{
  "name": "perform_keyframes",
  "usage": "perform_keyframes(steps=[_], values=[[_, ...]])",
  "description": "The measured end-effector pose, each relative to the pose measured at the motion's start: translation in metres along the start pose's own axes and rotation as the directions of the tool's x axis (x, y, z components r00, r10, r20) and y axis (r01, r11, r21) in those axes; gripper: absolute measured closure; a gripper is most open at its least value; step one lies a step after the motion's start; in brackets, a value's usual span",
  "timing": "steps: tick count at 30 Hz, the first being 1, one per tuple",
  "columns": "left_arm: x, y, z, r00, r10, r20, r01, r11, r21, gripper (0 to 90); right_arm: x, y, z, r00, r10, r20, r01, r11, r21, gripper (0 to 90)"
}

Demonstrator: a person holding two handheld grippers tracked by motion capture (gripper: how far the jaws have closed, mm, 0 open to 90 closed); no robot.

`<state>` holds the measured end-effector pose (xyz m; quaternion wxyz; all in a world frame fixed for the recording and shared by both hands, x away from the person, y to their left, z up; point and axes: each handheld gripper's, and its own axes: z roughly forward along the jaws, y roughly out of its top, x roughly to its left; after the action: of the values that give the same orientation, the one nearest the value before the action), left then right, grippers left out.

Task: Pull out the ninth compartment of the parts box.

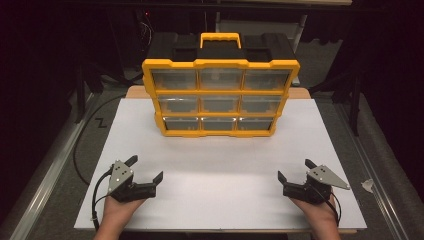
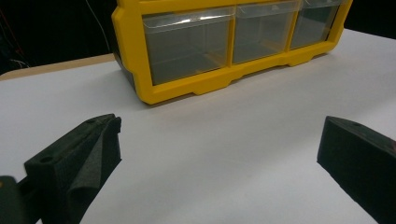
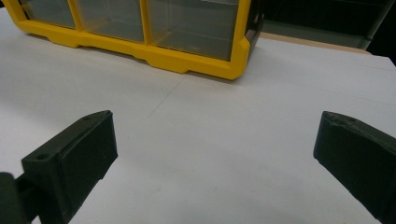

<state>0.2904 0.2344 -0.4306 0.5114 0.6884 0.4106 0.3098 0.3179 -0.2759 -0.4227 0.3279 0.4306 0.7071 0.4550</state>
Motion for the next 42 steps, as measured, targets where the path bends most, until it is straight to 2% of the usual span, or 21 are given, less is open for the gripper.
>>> perform_keyframes(steps=[10, 19, 25, 34, 42], values=[[0.001, 0.0, 0.001, 0.9998, 0.019, -0.004, -0.019, 0.9996, -0.022, 0.2, -0.001, -0.001, -0.001, 0.9997, -0.016, 0.018, 0.016, 1.0, 0.005, 0.9], [0.001, 0.0, 0.0, 0.9999, 0.013, 0.003, -0.013, 0.9997, -0.022, 0.2, 0.0, -0.001, 0.0, 0.9992, -0.032, 0.024, 0.031, 0.999, 0.008, 0.9], [0.001, 0.0, 0.001, 0.9999, 0.014, 0.005, -0.014, 0.9998, -0.012, 0.1, 0.002, 0.002, 0.003, 0.9977, -0.058, 0.033, 0.058, 0.998, 0.014, 0.9], [0.002, 0.0, 0.001, 0.9999, 0.014, -0.003, -0.014, 0.9997, -0.021, 0.1, 0.003, 0.006, 0.015, 0.9979, -0.058, 0.031, 0.057, 0.998, 0.027, 0.8], [0.0, -0.001, 0.003, 0.9997, 0.023, 0.0, -0.023, 0.9997, -0.007, 0.2, 0.004, 0.014, 0.033, 0.998, -0.05, 0.039, 0.048, 0.998, 0.042, 0.8]])
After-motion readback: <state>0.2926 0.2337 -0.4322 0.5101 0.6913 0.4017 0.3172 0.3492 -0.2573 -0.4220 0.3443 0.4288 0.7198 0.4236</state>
